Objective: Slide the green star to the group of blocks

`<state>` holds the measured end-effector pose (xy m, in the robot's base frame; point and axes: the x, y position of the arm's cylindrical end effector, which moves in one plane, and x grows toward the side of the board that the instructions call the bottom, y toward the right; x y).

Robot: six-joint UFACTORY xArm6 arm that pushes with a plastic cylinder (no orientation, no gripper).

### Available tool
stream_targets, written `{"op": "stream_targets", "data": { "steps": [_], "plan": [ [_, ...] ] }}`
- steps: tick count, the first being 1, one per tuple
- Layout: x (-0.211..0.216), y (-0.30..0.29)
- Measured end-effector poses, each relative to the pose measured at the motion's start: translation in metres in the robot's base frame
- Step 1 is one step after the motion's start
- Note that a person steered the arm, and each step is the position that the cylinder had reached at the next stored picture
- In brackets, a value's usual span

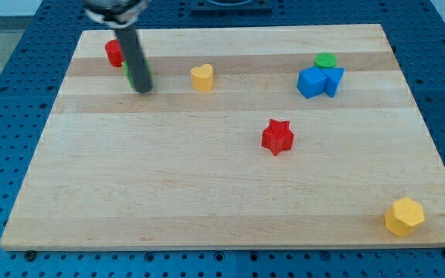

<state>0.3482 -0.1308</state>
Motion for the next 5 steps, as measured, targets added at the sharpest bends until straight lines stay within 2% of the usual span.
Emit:
{"op": "stream_targets", "data": {
  "steps": [1,2,3,5],
  "plan": [
    [0.017,0.012],
    [0.031,-0.054],
    [0.015,-0.102],
    [-0.016,-0.08]
  ]
}}
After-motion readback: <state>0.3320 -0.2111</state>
